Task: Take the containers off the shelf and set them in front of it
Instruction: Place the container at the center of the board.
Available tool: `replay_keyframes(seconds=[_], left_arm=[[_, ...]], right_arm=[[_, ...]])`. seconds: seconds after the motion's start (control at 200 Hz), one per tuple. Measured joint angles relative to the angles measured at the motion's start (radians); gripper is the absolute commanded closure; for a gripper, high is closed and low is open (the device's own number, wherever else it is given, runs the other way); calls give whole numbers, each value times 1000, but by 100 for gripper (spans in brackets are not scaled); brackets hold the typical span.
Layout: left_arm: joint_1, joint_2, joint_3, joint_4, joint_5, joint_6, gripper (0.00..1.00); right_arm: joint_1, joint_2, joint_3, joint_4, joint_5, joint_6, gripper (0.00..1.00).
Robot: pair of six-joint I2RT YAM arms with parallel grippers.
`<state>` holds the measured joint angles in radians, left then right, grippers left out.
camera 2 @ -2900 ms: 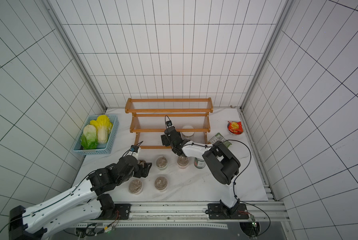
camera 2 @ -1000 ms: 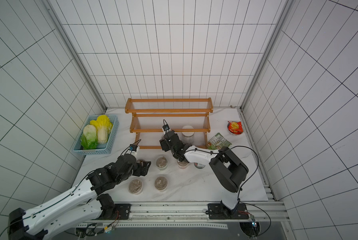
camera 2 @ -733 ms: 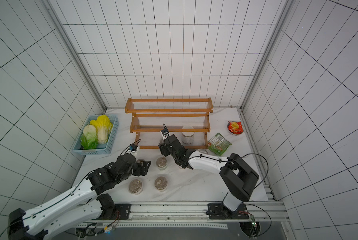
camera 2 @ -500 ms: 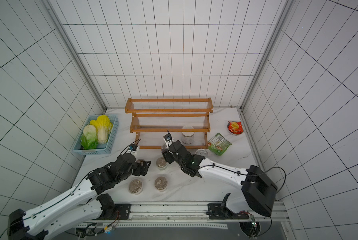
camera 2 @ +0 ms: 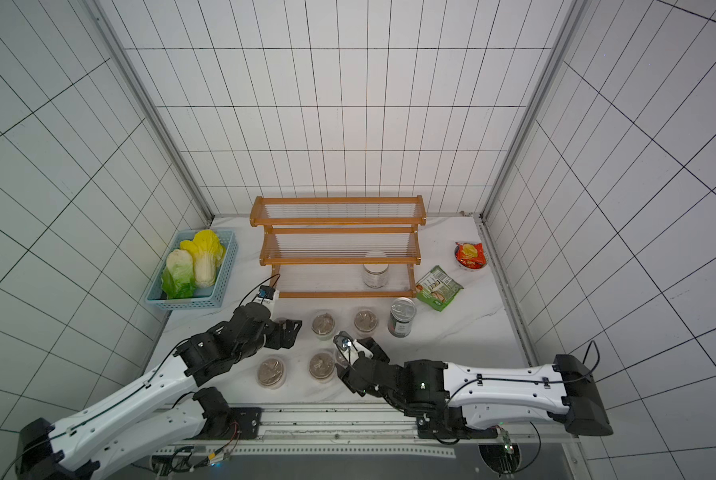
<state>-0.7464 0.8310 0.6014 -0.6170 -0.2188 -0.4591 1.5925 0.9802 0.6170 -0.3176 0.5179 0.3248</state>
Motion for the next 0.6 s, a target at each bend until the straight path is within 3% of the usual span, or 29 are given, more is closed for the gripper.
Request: replay_keyframes(seconds=[0.295,0.6], left_arm=[[8,12,0,0,16,8,2],[10,17,0,0,26,8,2]], right_arm=[[26,-3,-137,-4,99,160,33],[25,1,-220,92,92,241,31]])
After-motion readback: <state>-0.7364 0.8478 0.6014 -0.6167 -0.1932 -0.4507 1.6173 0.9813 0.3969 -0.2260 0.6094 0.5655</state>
